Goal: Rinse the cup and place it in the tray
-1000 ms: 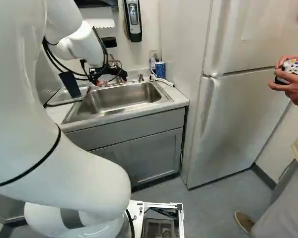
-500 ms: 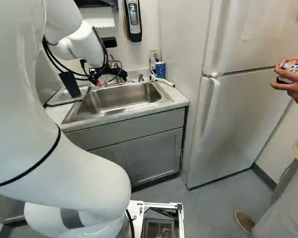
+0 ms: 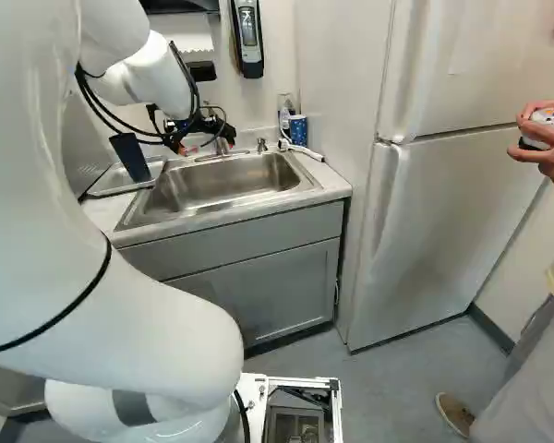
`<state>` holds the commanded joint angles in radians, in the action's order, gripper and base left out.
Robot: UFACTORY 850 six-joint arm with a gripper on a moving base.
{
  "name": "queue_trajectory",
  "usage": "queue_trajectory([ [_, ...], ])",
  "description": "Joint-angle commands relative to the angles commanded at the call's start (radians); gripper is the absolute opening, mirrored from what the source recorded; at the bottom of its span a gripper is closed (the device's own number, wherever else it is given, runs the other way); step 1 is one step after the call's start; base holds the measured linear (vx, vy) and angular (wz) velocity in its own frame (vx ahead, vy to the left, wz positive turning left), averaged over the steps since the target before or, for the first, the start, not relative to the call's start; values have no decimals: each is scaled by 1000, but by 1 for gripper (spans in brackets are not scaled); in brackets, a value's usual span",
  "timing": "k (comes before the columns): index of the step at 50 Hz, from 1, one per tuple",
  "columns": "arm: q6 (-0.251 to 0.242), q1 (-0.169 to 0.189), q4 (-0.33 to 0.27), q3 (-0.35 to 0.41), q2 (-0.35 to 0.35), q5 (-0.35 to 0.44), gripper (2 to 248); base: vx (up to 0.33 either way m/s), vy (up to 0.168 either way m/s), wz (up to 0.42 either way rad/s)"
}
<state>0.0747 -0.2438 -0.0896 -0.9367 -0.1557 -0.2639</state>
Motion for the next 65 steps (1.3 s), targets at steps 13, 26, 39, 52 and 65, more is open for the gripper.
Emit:
queue_trajectory([
  [13, 0, 1, 15, -13, -18, 41, 247, 0, 0, 0],
  [26, 0, 11, 51, -36, -25, 108, 247, 0, 0, 0],
  [39, 0, 30, 96, -99, 13, 177, 247, 0, 0, 0],
  [52, 0, 37, 143, -182, 72, 252, 247, 0, 0, 0],
  [65, 0, 38, 169, -256, 140, 303, 247, 0, 0, 0],
])
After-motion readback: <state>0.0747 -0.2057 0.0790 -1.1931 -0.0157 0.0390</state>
